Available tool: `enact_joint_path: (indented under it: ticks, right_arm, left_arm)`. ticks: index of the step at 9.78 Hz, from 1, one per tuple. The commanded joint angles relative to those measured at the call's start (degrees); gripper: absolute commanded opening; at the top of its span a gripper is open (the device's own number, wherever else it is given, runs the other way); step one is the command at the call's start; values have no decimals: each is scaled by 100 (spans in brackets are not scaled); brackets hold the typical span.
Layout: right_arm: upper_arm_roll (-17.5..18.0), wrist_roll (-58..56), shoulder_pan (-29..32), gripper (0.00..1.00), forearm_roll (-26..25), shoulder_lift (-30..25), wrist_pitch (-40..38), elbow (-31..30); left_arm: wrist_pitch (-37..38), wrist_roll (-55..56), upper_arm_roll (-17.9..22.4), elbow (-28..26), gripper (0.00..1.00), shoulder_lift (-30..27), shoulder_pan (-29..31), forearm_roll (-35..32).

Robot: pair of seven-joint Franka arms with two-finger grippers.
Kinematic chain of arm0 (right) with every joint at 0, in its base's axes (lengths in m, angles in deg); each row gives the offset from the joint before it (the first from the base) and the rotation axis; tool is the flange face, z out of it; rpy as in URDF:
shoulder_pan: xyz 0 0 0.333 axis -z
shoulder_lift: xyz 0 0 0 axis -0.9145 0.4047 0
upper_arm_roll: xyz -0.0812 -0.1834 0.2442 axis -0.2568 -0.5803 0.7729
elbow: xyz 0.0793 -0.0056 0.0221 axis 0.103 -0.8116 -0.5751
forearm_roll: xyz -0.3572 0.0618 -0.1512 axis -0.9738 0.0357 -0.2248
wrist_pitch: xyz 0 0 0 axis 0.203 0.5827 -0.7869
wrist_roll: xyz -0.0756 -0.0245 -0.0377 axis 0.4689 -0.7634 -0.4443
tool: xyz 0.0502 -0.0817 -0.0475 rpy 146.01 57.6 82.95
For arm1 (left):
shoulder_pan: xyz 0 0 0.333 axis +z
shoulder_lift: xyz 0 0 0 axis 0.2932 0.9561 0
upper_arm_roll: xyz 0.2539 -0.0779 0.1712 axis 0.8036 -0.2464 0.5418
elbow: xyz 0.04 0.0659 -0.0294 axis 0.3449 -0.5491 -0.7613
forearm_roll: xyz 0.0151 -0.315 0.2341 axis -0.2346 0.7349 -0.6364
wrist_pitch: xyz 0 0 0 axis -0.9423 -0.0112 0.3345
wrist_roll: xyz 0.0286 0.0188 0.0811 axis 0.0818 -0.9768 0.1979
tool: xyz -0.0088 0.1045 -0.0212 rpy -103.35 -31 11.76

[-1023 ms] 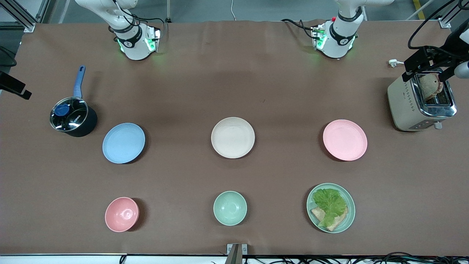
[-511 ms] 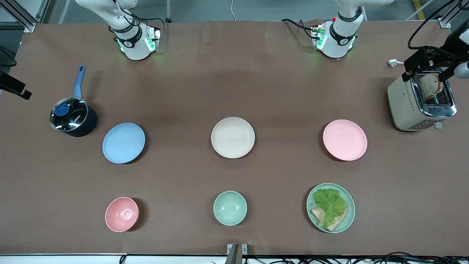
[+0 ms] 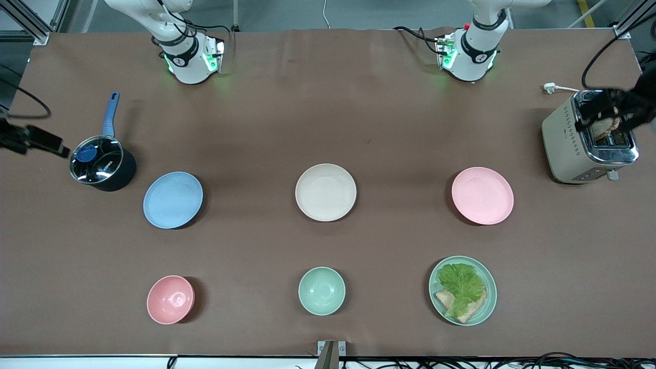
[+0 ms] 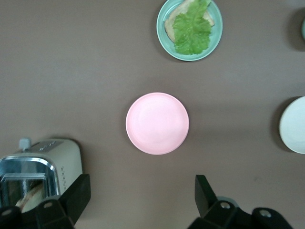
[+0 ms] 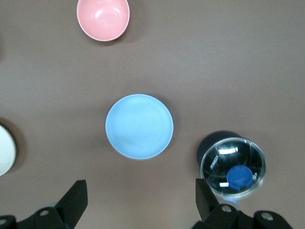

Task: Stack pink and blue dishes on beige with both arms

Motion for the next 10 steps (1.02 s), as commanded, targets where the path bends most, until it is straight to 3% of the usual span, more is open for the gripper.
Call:
enact_joint_path:
  ticks: [1, 2, 4, 6, 7, 9, 10]
  right_arm:
    - [-45, -891, 234, 100, 415, 71, 1296, -1306]
    - [-211, -1425, 234, 100, 600, 307, 1877, -1650]
    - [-414, -2331, 304, 100, 1258, 966, 2417, -1864]
    - [-467, -3028, 358, 100, 1839, 1389, 3450, -2424]
    - [-459, -3117, 357, 100, 1902, 1565, 3839, -2601]
    - [-458, -3179, 340, 98, 2261, 1812, 3948, -2665]
    - [-458, -3206, 323, 92, 2420, 1900, 3948, -2673]
  left_arm:
    - [-1383, -395, 57, -1485, 100, 161, -15, 250]
    - [-2033, -753, 57, -1795, 100, 406, 90, 337]
    - [-2504, -1413, 57, -1824, 99, 1283, 117, 477]
    - [-2892, -2027, 49, -1842, 87, 1934, 309, 548]
    - [-2927, -2362, 57, -1816, 86, 2182, 389, 757]
    - [-3365, -2995, 57, -1807, 85, 2709, 477, 1364]
    - [-3567, -3076, 57, -1815, 85, 2885, 512, 1505]
